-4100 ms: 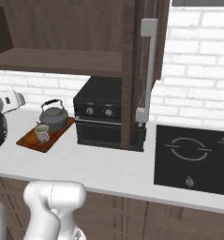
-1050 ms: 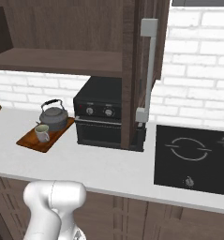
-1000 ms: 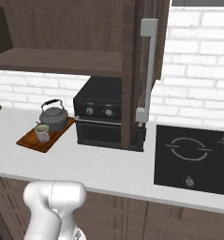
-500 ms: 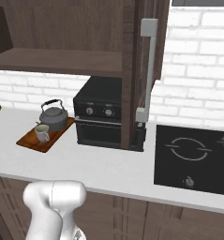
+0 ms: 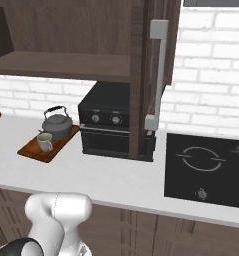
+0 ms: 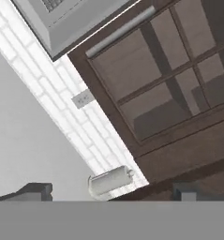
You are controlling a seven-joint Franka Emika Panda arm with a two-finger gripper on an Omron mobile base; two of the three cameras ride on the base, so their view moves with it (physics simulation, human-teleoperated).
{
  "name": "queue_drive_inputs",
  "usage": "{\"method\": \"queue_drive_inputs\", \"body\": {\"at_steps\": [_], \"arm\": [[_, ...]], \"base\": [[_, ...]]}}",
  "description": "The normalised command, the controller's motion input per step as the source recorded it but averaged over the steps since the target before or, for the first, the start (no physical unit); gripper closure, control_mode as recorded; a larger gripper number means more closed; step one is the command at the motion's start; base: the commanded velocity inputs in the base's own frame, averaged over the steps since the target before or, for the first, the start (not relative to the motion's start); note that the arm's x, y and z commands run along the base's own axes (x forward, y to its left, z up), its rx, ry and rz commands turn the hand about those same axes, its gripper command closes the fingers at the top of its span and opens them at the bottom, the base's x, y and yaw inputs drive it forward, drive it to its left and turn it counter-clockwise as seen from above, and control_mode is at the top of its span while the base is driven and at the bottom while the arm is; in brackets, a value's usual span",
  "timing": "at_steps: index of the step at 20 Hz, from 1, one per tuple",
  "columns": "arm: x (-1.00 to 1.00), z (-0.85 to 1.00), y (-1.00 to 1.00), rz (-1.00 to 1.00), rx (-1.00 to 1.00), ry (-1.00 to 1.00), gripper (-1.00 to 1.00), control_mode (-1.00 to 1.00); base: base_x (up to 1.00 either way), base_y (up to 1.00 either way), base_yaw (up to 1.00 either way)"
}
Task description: Pick the kettle from the counter and place it on the tray. Then pick the mug from the cabinet and place it on the tray. Then close the cabinet doors.
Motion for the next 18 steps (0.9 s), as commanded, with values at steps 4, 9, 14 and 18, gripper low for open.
{"method": "queue_drive_inputs", "body": {"at_steps": [4,9,14,18], "arm": [[-0.15,0.02,0.61,0.00,-0.09,-0.26,-1.00,-1.00],[0.07,0.00,0.56,0.00,-0.04,-0.23,-1.00,-1.00],[0.44,0.00,0.40,0.00,0.00,0.00,-1.00,-1.00],[0.30,-0.01,0.50,0.00,0.00,0.00,-1.00,-1.00]], "base": [[0.00,0.00,0.00],[0.00,0.00,0.00],[0.00,0.00,0.00],[0.00,0.00,0.00]]}}
